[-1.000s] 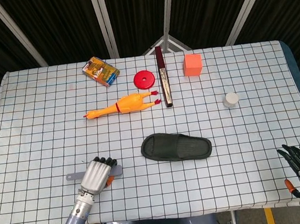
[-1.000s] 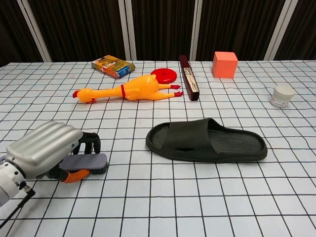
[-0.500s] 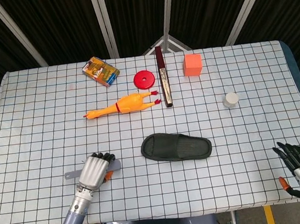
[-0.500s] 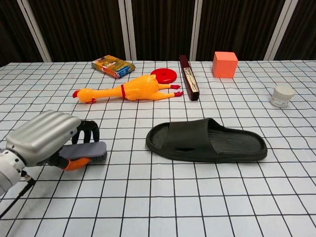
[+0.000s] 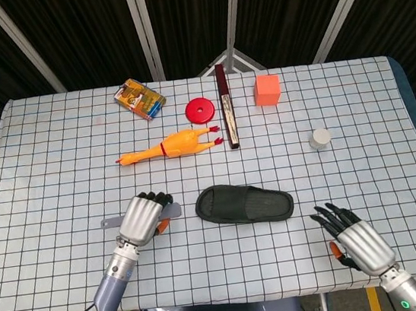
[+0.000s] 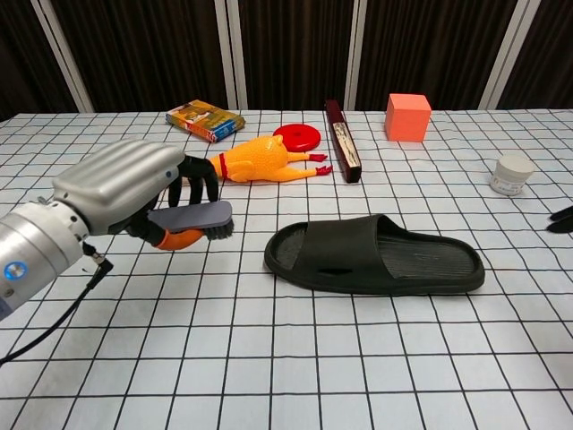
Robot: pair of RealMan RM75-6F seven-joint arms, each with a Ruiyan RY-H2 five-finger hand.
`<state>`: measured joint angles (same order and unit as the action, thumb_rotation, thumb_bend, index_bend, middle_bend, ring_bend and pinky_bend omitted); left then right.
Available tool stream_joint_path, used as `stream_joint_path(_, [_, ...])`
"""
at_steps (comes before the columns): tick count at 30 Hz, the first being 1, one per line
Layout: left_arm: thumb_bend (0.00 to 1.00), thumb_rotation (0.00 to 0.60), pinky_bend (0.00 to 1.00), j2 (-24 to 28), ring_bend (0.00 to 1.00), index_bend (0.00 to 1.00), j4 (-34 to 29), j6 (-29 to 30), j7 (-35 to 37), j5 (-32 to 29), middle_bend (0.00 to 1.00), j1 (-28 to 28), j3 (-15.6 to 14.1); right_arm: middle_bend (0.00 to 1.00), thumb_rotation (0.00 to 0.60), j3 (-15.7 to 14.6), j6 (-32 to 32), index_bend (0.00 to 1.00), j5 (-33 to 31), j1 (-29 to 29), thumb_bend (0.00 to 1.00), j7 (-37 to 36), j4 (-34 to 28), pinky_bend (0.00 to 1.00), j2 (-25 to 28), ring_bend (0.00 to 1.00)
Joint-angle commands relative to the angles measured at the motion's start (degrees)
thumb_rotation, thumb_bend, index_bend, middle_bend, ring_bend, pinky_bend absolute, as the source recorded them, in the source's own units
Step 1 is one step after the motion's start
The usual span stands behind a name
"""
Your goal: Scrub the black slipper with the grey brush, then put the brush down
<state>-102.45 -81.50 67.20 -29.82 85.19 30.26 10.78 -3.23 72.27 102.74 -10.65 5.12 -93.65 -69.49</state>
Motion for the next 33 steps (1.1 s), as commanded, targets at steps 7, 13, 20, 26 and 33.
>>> stream_joint_path(7, [0.58,0.6,0.57,-2.7,0.58,0.61,-0.5,-5.3,-4.5,-6.0,0.64,5.5,5.1,0.12,0.6,3.8,-10.5,0.16,-5.2,-7.5,0.77,6.2,-1.1,0.21,-11.4,0.08])
stream_joint_path(13, [0.58,0.6,0.57,-4.8,0.58,0.61,0.2,-6.3,-6.5,-8.0,0.64,8.3,6.7,0.12,0.6,5.1,-13.4,0.16,-7.7,-9.7,0.77,9.3,-1.3,0.21,-15.1,0.08])
stream_joint_path(20, [0.58,0.6,0.57,-6.7,0.58,0.61,1.4,-7.4,-6.9,-10.0,0.64,10.4,7.4,0.12,0.6,6.1,-15.4,0.16,-10.1,-11.5,0.77,10.9,-1.7,0.21,-17.5,0.08])
stream_joint_path(26, [0.58,0.6,0.57,-8.4,0.58,0.61,3.7,-7.8,-6.5,-11.3,0.64,11.9,7.3,0.12,0.6,7.0,-16.9,0.16,-12.5,-13.1,0.77,13.8,-2.5,0.21,-19.0,0.08])
stream_joint_path(33, [0.58,0.6,0.57,-9.3,0.58,0.61,5.3,-7.7,-6.4,-11.7,0.64,13.2,7.0,0.12,0.6,8.0,-17.8,0.16,-14.9,-14.6,0.77,16.0,-3.0,0.21,-20.3,0.08])
